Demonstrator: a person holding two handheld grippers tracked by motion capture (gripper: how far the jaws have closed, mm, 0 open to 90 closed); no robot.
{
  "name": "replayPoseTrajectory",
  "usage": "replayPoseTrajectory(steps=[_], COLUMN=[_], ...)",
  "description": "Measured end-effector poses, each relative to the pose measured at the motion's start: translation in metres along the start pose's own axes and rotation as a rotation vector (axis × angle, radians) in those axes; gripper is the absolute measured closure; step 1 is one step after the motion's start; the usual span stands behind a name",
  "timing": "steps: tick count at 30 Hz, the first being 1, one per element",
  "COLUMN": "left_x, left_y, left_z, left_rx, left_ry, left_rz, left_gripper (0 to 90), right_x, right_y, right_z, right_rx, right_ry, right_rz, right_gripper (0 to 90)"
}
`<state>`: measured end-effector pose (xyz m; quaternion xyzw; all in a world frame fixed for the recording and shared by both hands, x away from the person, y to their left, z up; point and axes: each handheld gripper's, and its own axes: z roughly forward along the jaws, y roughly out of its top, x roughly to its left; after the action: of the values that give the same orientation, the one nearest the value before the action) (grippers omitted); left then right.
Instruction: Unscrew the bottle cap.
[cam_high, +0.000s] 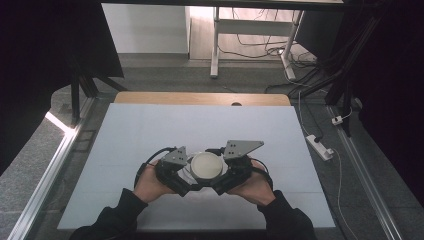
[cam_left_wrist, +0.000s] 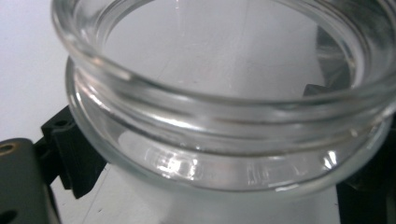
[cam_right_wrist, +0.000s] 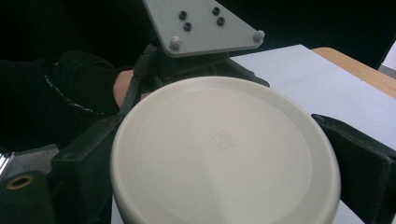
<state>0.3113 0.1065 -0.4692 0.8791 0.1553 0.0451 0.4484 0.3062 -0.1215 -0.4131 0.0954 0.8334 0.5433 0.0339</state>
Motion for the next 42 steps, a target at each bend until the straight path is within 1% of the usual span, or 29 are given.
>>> replayPoseTrajectory(steps=[3, 4, 6, 9, 17, 27, 33, 42], left_x=[0.003, 0.004, 0.006, 0.008, 0.015, 0.024, 0.032, 0.041], left_y=[-0.001, -0.001, -0.001, -0.001, 0.001, 0.004, 0.006, 0.009], left_z=[0.000, -0.001, -0.001, -0.002, -0.005, -0.006, -0.006, -0.006], left_rx=[-0.004, -0.002, -0.006, -0.014, -0.027, -0.044, -0.050, -0.061], left_ry=[0.011, 0.015, 0.021, 0.030, 0.060, 0.090, 0.106, 0.133], left_rz=[-0.015, -0.012, -0.020, -0.031, -0.043, -0.061, -0.074, -0.076], left_gripper=[7.7, 7.7, 7.7, 7.7, 7.7, 7.7, 7.7, 7.7], right_x=[0.001, 0.001, 0.002, 0.003, 0.008, 0.018, 0.023, 0.027], right_y=[0.000, 0.000, 0.000, -0.001, -0.004, -0.006, -0.010, -0.018], right_z=[-0.002, -0.002, -0.003, -0.005, -0.009, -0.013, -0.013, -0.012], right_rx=[0.005, 0.006, 0.006, 0.008, 0.010, 0.003, 0.010, 0.016], right_ry=[-0.006, -0.008, -0.010, -0.018, -0.024, -0.033, -0.031, -0.030], right_rz=[-0.002, -0.003, -0.003, 0.004, 0.017, 0.012, 0.010, 0.018], right_gripper=[7.2, 7.2, 7.2, 7.2, 7.2, 7.2, 7.2, 7.2])
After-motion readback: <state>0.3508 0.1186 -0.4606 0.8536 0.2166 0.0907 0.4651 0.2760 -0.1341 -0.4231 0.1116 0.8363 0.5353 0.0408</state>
